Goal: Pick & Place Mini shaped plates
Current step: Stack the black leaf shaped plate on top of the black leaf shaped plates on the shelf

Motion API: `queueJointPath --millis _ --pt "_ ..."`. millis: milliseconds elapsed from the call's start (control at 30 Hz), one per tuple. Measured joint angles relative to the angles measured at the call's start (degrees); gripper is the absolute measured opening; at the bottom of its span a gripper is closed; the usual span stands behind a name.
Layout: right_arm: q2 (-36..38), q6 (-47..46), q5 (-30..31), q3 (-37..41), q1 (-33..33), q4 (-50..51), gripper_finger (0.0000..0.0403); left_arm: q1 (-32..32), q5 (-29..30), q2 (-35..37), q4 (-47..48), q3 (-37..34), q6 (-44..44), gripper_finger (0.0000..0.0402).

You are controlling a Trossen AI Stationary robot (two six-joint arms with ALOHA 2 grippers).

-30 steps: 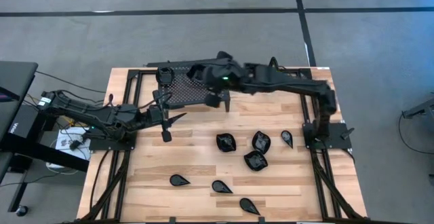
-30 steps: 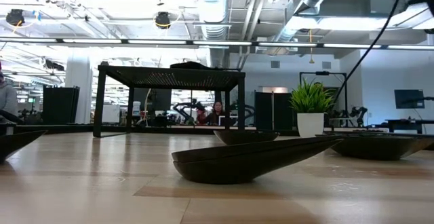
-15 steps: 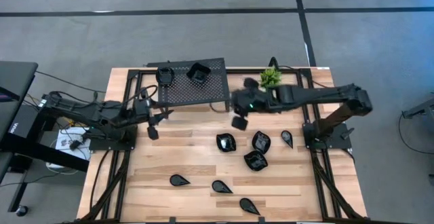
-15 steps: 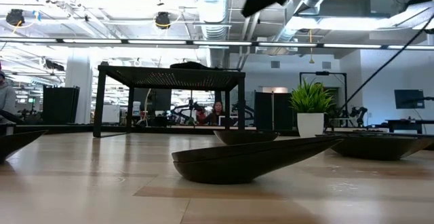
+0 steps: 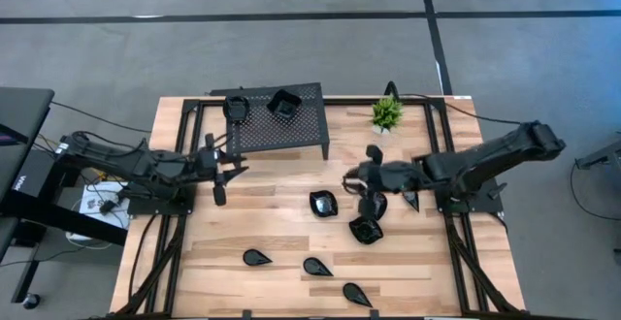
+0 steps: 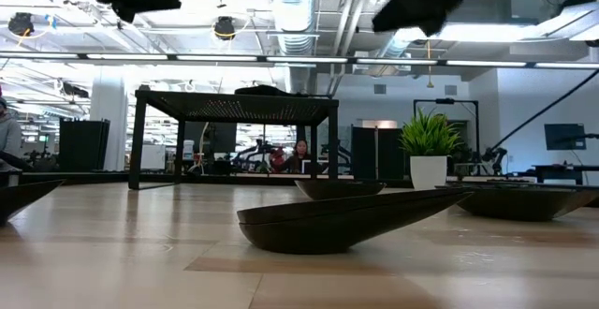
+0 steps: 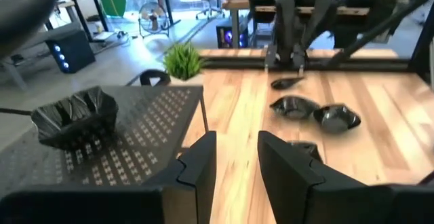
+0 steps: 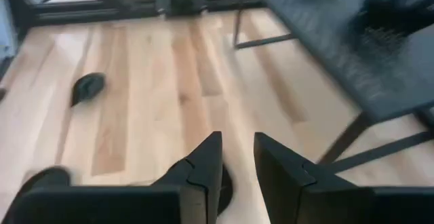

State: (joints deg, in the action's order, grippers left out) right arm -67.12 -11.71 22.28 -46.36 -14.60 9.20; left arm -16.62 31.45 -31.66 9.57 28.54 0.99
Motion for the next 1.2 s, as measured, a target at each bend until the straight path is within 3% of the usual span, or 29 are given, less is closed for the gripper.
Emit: queueJointPath --millis 100,267,367,667,833,1200 --pt "-1.22 -0.41 0.02 3.51 -1.73 -5.82 0.0082 0.0 0.01 -0.02 -0.03 -1.22 0.0 0.0111" --pt "-5.26 -1.29 -0.03 3.61 -2.29 -5.66 0.0082 0.0 0.01 0.01 -0.66 -1.44 0.0 0.0111" --pt "-6.94 -4.92 -4.35 2.94 -2.13 -3.07 0.0088 0.0 0.01 0.0 -0.67 -1.44 0.09 0.0111" --pt "-11.93 -12.5 -12.39 1.65 -3.97 8.73 0.0163 0.0 0.01 0.0 -1.01 -1.44 0.22 0.0111" --pt "-16.62 -14.11 -13.4 1.67 -4.45 11.48 0.0191 0.0 0.01 0.0 -1.04 -1.44 0.2 0.0111" --pt "-22.37 -13.39 -15.09 1.67 -3.39 12.77 0.0163 0.0 0.01 0.0 -2.9 -1.44 -0.07 0.0111"
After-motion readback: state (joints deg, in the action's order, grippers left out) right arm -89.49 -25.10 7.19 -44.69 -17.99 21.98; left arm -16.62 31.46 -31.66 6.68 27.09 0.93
